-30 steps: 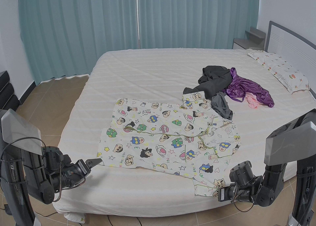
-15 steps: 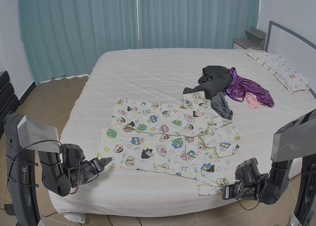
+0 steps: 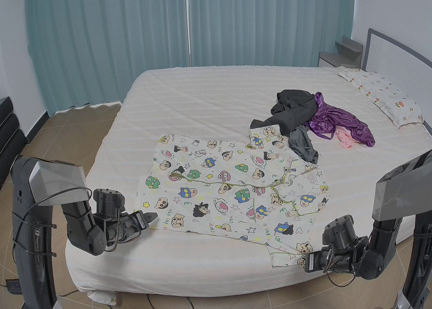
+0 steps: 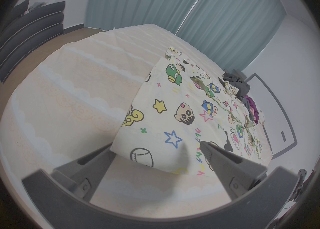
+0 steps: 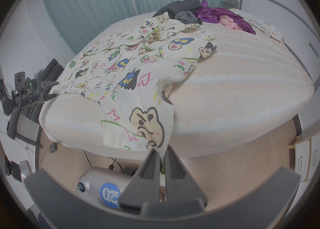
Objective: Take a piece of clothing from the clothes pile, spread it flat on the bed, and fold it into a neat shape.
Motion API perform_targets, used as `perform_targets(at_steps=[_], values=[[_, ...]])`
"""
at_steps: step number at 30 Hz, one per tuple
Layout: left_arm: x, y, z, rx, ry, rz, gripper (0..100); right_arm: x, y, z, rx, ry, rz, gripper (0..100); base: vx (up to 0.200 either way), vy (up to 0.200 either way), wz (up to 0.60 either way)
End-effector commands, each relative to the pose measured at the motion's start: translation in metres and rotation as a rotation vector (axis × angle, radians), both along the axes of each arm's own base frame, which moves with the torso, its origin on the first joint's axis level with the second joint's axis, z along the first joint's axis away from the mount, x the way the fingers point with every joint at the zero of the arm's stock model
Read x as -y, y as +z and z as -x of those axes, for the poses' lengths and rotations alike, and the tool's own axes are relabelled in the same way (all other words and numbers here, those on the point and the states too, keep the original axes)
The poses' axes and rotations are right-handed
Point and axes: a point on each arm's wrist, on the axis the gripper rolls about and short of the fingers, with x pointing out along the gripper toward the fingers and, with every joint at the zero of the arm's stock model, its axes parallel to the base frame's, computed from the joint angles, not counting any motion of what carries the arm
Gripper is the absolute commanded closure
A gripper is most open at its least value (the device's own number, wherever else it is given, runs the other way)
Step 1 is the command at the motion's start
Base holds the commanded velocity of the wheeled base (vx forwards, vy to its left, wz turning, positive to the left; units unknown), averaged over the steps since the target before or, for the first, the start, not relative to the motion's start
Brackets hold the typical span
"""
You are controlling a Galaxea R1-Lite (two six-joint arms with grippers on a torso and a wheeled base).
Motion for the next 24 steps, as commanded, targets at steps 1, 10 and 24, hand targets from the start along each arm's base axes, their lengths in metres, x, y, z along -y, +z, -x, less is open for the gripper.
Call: perform_targets(at_steps=[1, 10, 24], values=[[0.002, 0.002, -0.008, 0.008, 0.015, -0.014, 100, 0.000, 0.000, 0.001, -0.005, 0.001, 0.001, 100, 0.000, 0.000, 0.00], [-0.002, 0.003, -0.011, -0.070, 0.043, -0.045, 100, 0.004, 0.002, 0.008, -0.012, 0.015, 0.016, 100, 0.000, 0.000, 0.00], [-0.012, 0.034, 0.031, -0.200, 0.062, -0.077, 100, 0.016, 0.009, 0.019, -0.023, 0.028, 0.050, 100, 0.000, 0.000, 0.00]])
